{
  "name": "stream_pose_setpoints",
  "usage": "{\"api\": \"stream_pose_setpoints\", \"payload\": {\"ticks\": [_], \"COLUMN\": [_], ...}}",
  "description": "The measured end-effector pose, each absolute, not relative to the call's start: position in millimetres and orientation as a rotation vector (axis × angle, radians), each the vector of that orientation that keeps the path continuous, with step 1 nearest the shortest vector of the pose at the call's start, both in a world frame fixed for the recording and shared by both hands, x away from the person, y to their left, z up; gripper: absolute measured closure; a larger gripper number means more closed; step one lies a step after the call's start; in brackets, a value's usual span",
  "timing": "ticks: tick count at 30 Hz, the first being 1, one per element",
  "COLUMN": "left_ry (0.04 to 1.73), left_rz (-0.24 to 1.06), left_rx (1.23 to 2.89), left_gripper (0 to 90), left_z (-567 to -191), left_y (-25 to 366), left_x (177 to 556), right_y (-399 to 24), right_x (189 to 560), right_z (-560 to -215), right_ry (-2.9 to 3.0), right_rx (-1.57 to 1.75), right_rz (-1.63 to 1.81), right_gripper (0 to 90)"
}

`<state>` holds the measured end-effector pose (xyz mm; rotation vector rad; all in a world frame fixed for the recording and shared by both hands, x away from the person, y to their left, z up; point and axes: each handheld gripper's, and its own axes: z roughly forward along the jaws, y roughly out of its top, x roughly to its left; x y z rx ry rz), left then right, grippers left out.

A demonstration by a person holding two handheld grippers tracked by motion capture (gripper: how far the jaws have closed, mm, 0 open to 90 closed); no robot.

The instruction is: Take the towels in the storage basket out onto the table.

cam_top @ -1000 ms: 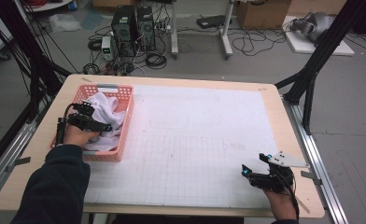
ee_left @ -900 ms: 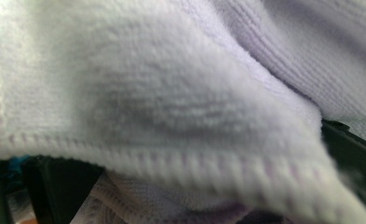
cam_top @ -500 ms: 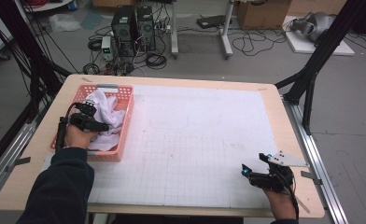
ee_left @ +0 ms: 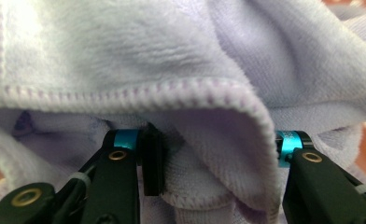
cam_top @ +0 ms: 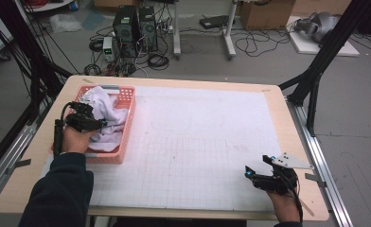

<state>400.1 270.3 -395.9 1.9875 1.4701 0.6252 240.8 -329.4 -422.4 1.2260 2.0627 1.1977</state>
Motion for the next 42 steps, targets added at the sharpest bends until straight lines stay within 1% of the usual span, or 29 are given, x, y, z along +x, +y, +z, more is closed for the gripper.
{"api": "stream_pose_setpoints", "payload": {"ticks": [2,6,13,20,29,42], "left_ry": [1.463,1.421,1.378,1.311,1.234,1.088], "left_rz": [0.622,0.629,0.652,0.692,0.747,0.76], "left_rx": [1.973,1.886,1.834,1.74,1.672,1.618], "left_gripper": [56.5,56.5,56.5,56.5,56.3,56.1], "left_z": [-395,-389,-381,-367,-353,-321], "left_y": [272,275,281,290,294,283], "left_x": [399,394,387,374,362,348], "right_y": [-329,-330,-330,-329,-328,-327], "right_x": [240,240,239,240,240,240], "right_z": [-422,-422,-422,-421,-421,-421], "right_ry": [2.061,2.059,2.058,2.057,2.056,2.055], "right_rx": [1.23,1.231,1.234,1.232,1.232,1.22], "right_rz": [1.196,1.2,1.201,1.206,1.205,1.211], "right_gripper": [16.6,16.6,16.6,16.6,16.6,16.6]}}
